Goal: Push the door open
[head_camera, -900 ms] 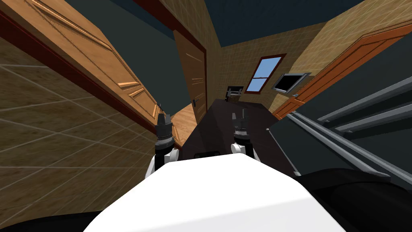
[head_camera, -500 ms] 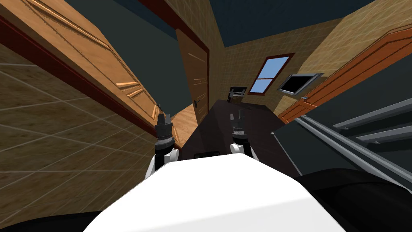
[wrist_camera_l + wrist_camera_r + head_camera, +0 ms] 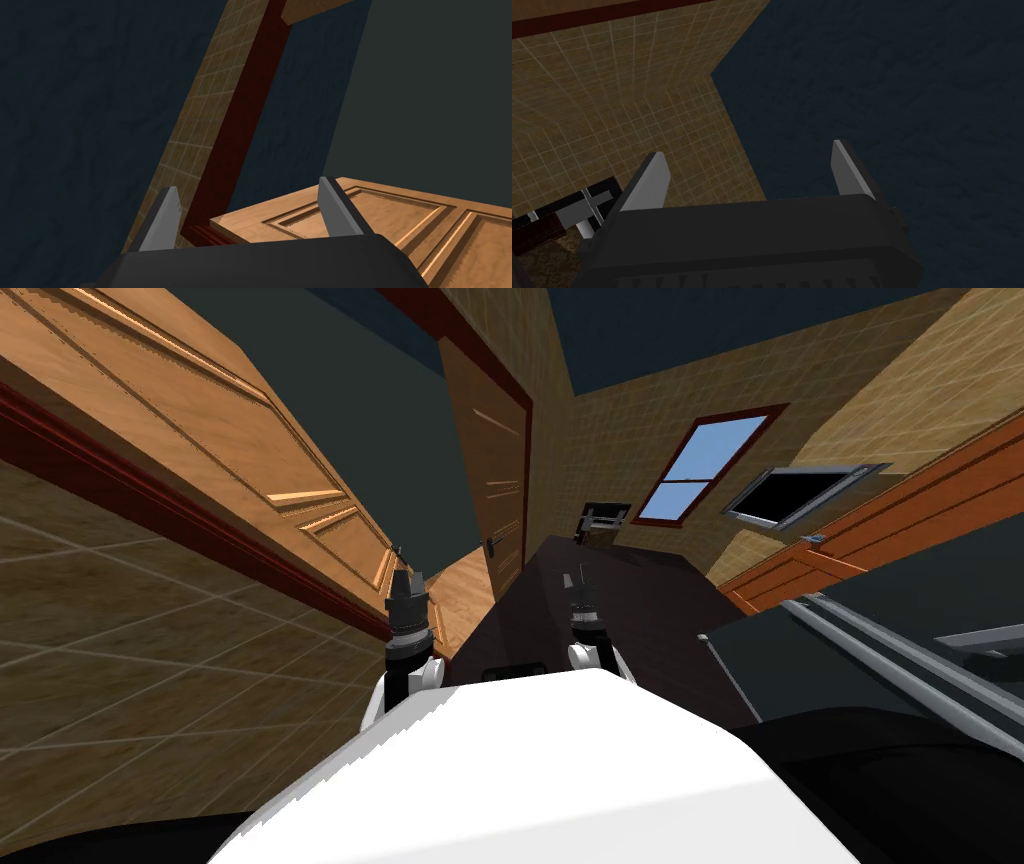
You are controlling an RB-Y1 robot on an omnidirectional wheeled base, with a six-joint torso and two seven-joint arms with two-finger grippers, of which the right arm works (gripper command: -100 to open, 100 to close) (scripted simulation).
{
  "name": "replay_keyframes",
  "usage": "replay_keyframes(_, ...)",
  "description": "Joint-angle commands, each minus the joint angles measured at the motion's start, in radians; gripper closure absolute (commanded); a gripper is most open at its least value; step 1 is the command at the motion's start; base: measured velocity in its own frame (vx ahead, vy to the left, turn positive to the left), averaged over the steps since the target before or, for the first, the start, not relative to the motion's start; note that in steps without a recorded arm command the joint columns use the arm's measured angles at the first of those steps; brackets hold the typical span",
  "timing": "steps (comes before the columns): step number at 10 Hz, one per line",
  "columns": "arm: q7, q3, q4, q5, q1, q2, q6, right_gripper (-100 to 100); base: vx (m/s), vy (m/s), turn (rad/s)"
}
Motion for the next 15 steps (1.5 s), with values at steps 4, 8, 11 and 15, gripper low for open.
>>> replay_keyframes(4, -0.007, 0.029, 0.076, 0.013, -0.041, -0.023, 0.027, -100, 0.194, -0.080, 0.154)
replay_keyframes(8, -0.012, 0.058, 0.143, 0.026, -0.076, -0.035, 0.050, -100, 0.188, -0.077, 0.151)
replay_keyframes(11, -0.016, 0.081, 0.197, 0.037, -0.104, -0.040, 0.068, -100, 0.188, -0.108, 0.163)
replay_keyframes(15, -0.021, 0.112, 0.270, 0.051, -0.142, -0.045, 0.093, -100, 0.175, -0.101, 0.169)
